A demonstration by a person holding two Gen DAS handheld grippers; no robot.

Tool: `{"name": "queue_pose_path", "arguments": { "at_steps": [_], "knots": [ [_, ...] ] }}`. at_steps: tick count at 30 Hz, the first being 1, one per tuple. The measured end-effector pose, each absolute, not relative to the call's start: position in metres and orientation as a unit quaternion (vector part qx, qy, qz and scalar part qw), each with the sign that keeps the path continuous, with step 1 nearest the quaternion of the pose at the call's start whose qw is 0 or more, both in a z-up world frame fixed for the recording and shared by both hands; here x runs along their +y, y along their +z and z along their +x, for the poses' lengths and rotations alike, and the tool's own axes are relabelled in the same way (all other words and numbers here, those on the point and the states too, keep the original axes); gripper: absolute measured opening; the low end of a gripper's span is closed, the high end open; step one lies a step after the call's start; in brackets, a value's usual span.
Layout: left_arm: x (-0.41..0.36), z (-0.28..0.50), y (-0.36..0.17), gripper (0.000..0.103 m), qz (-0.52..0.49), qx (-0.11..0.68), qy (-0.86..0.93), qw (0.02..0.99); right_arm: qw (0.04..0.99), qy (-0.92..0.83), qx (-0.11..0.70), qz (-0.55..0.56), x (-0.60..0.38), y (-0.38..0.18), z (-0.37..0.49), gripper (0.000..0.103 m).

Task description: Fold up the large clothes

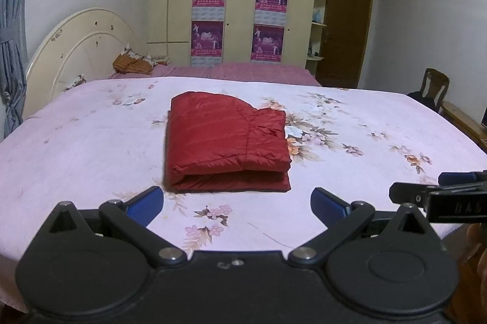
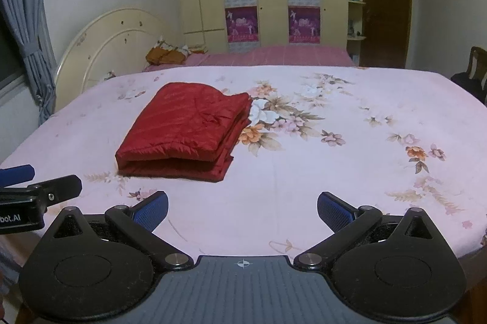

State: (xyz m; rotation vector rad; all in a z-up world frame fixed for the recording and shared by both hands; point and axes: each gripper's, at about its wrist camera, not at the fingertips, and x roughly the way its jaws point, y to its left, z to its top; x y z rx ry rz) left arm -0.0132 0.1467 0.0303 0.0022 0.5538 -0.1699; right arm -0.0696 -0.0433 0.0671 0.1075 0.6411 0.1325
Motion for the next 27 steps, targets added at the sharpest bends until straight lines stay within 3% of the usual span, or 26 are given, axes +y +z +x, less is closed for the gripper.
{"name": "queue_pose_path", "arguments": {
  "at_steps": [27],
  "knots": [
    [0.1469, -0.0139, 0.032, 0.103, 0.003, 0.268, -0.088, 0.96, 0.948, 0.064, 0.307, 0.055, -0.0475, 0.0737, -0.0697, 0.103]
  ]
}}
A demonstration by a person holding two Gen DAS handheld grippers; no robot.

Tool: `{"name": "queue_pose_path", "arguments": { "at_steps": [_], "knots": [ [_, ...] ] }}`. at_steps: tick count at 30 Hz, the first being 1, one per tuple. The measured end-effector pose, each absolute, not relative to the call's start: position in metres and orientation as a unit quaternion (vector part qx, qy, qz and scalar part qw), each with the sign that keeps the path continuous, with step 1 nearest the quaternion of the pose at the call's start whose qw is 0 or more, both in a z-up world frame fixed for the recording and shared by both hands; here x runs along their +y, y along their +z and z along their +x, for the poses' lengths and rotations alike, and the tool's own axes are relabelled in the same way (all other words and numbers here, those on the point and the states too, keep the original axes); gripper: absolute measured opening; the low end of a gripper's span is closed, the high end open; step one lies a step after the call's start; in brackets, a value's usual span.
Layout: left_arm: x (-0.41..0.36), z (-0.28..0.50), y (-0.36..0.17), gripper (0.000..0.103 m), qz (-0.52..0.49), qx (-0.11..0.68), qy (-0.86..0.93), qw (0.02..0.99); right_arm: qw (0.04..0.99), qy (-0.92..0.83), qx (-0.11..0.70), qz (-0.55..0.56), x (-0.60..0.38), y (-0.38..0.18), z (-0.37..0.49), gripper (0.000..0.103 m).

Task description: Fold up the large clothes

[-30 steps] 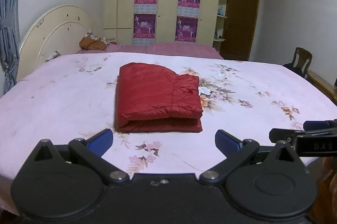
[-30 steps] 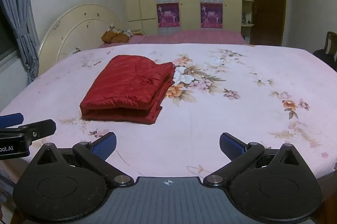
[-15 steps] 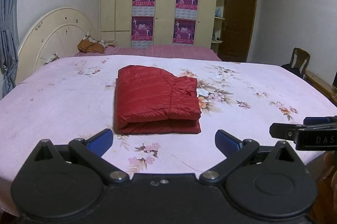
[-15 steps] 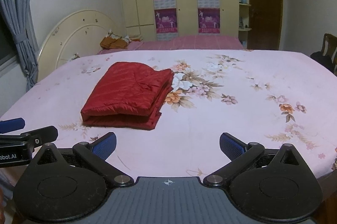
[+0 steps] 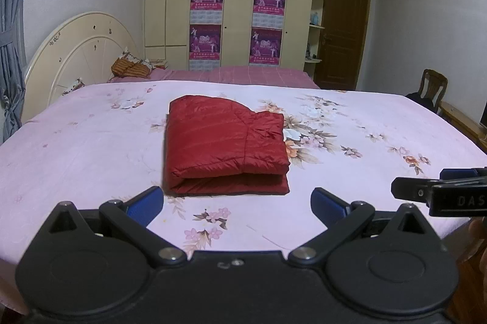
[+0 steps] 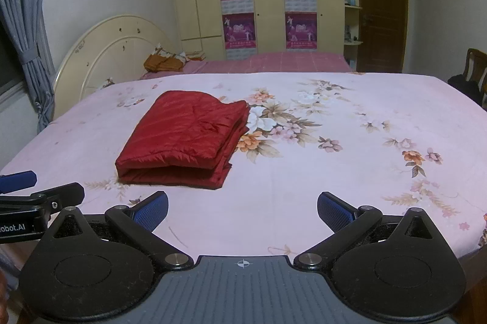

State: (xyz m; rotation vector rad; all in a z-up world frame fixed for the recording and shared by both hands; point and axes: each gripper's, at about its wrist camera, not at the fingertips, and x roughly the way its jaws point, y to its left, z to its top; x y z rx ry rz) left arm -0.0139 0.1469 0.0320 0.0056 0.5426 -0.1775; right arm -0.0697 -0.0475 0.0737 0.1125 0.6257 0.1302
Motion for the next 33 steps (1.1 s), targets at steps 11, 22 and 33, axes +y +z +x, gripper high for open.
{"name": "queue_pose_path", "arguments": {
  "at_steps": [11, 22, 33],
  "knots": [
    [0.1469, -0.0133, 0.0331, 0.103, 0.007, 0.267, -0.089, 0.959, 0.949, 0.062, 0.305, 0.057, -0.0549, 0.0768, -0.0669, 0.103],
    [0.1466, -0.0135, 0.0331, 0.103, 0.005, 0.267, -0.089, 0.959, 0.948, 0.068, 0.306, 0.049, -0.0507, 0.0765, -0.0681, 0.103],
    [0.1474, -0.0111, 0.0332, 0.103, 0.005, 0.268, -0.089, 0.959, 0.948, 0.071, 0.308, 0.046, -0.0468, 0.0758, -0.0673, 0.103]
  ]
}}
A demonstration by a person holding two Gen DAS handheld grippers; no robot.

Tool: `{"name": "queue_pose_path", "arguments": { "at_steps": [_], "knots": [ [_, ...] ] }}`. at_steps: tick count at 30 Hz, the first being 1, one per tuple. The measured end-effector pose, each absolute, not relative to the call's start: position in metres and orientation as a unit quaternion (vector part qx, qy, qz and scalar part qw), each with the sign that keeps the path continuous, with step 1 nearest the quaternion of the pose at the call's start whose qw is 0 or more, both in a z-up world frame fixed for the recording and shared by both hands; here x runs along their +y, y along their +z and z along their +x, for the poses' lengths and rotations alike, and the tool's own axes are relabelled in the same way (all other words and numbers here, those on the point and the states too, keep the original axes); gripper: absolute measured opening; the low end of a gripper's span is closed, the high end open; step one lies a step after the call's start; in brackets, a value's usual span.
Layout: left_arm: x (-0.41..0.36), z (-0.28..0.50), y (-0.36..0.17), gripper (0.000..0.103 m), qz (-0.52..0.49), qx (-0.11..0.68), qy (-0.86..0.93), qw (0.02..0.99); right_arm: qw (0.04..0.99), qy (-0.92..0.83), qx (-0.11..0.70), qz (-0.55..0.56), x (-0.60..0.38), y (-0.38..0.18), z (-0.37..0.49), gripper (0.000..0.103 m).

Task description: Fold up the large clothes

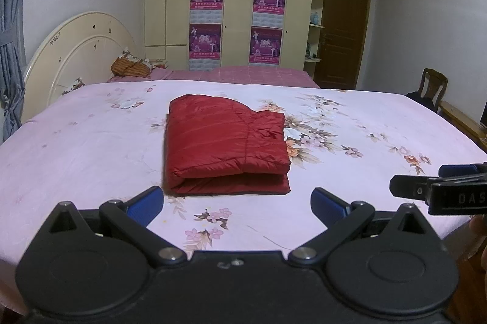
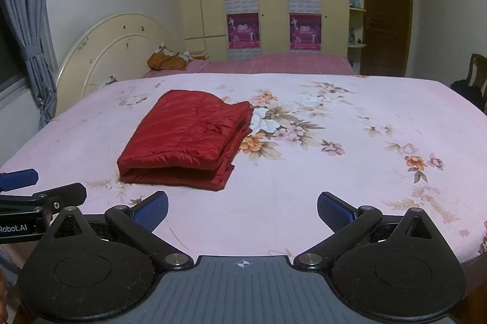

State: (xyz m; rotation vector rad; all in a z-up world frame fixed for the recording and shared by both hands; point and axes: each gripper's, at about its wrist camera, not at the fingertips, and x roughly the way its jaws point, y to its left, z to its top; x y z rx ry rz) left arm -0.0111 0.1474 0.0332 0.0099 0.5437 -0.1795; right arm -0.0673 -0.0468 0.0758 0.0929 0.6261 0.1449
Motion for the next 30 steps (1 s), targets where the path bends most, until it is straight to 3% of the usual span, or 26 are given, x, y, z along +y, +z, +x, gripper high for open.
{"name": "queue_pose_path", "arguments": {
  "at_steps": [30],
  "knots": [
    [0.1487, -0.008, 0.0316, 0.103, 0.006, 0.268, -0.088, 0.959, 0.947, 0.072, 0.31, 0.048, -0.0482, 0.075, -0.0651, 0.103]
  ]
}}
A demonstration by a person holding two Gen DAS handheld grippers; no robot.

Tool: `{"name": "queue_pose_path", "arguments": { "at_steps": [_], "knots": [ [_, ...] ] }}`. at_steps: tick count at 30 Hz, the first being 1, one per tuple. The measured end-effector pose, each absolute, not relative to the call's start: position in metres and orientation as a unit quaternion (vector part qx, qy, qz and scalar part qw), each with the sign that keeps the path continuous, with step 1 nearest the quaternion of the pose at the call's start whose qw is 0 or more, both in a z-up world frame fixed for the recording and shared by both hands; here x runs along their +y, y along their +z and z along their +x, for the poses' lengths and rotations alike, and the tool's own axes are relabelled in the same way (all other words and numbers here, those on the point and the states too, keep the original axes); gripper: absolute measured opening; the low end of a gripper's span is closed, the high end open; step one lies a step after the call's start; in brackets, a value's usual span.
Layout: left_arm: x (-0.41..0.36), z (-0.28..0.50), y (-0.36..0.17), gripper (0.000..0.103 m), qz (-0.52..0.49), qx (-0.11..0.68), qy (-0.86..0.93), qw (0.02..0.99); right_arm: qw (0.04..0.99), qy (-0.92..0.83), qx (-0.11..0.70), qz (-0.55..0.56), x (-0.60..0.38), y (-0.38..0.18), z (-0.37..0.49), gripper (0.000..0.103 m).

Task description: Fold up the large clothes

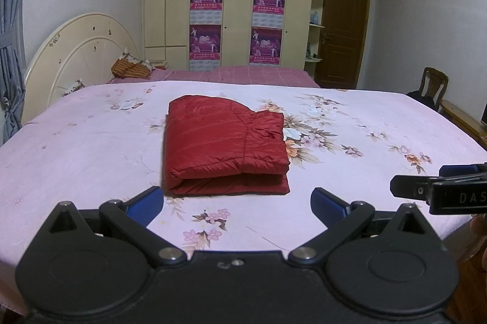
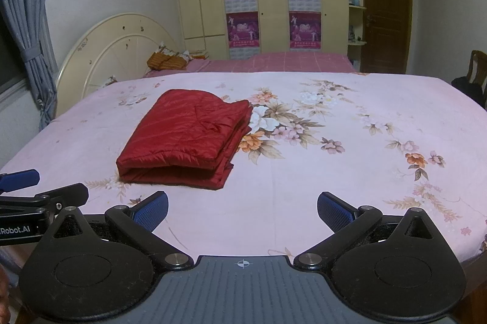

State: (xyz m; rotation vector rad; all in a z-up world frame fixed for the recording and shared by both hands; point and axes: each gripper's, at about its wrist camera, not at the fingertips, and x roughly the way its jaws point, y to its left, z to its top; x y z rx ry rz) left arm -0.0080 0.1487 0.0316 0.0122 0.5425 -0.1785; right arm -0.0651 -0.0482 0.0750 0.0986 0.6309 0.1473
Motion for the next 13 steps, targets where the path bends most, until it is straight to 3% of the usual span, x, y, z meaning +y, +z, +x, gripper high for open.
{"name": "queue_pose_path", "arguments": {
  "at_steps": [13],
  "knots": [
    [0.1528, -0.0056, 0.0291, 0.102, -0.002, 0.268, -0.073, 0.961, 0.946, 0.08, 0.31, 0.052, -0.05, 0.0732, -0.0642, 0.103]
  ]
}}
